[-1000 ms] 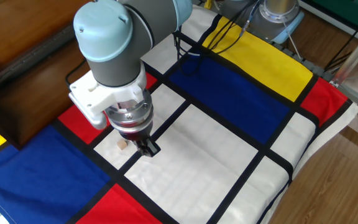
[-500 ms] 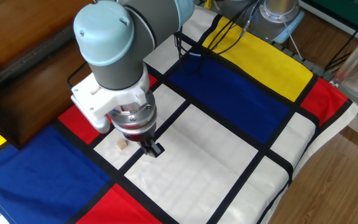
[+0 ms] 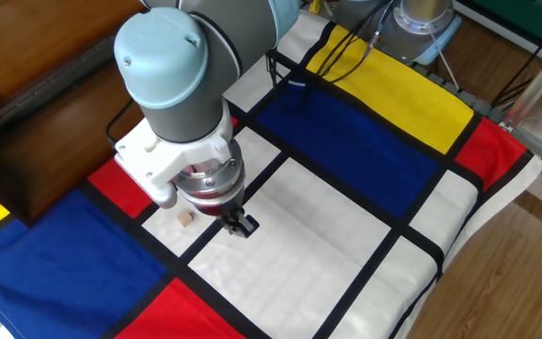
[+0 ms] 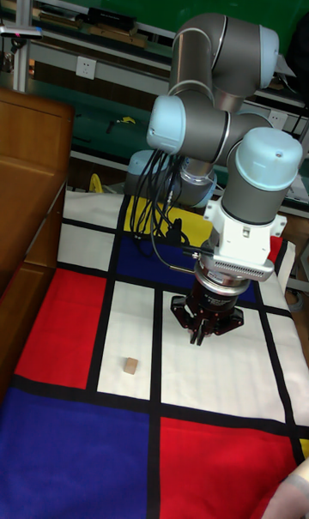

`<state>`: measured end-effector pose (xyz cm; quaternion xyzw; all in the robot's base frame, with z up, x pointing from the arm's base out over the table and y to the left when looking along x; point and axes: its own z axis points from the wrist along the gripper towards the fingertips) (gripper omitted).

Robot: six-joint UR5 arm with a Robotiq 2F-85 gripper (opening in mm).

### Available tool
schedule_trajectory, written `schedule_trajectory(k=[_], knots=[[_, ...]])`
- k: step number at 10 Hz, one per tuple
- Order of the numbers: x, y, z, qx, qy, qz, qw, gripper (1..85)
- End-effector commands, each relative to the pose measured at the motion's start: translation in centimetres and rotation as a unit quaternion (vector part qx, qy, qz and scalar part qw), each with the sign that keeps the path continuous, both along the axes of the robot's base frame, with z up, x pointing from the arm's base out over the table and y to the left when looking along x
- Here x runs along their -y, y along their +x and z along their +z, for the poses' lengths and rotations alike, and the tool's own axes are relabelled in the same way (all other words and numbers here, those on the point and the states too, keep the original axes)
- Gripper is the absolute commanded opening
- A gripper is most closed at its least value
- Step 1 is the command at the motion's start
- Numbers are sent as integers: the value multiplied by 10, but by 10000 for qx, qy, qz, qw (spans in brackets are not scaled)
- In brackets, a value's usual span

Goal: Put the object on the shelf

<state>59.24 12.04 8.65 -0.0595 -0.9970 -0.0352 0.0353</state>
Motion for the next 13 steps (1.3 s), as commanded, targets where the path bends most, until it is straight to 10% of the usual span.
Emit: schedule_trajectory(k=[1, 13], knots=[[-6, -2, 3, -62, 93, 23, 9999, 150], [19, -3, 2, -65, -368, 219, 9991, 170]])
